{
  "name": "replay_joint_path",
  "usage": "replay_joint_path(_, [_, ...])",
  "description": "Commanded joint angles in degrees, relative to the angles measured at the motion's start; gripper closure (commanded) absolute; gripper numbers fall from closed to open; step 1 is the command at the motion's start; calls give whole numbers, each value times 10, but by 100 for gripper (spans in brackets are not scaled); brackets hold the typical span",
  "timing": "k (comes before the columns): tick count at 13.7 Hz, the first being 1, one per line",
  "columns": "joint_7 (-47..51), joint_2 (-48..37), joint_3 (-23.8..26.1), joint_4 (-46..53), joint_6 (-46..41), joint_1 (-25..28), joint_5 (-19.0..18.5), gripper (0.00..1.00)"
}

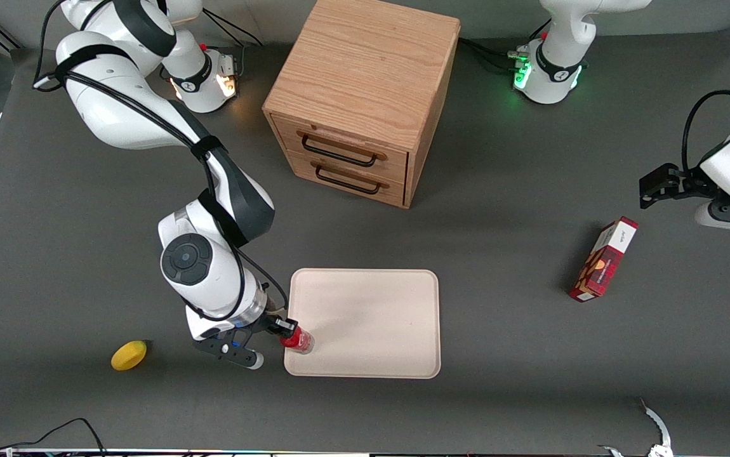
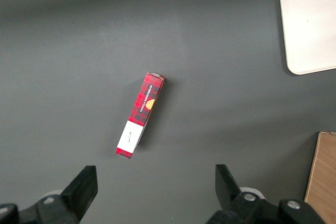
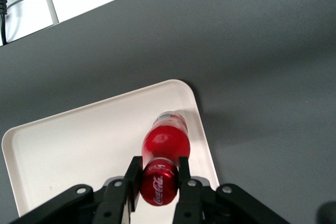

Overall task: Place coke bottle on tray
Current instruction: 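Lower the bottle onto the tray and open the right gripper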

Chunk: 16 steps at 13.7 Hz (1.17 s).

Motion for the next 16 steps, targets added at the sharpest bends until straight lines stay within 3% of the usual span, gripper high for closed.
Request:
replay_joint_path(1, [21, 10, 5, 21, -3, 6, -20, 100])
replay_joint_path(7, [21, 24, 5, 16, -3, 7, -20, 100])
replay_joint_path(8, [22, 25, 5, 16, -3, 7, -19, 73])
replay_joint_path(9, [21, 25, 5, 15, -3, 6, -20, 1])
replay_joint_path(16, [18, -9, 8, 16, -26, 6, -25, 0])
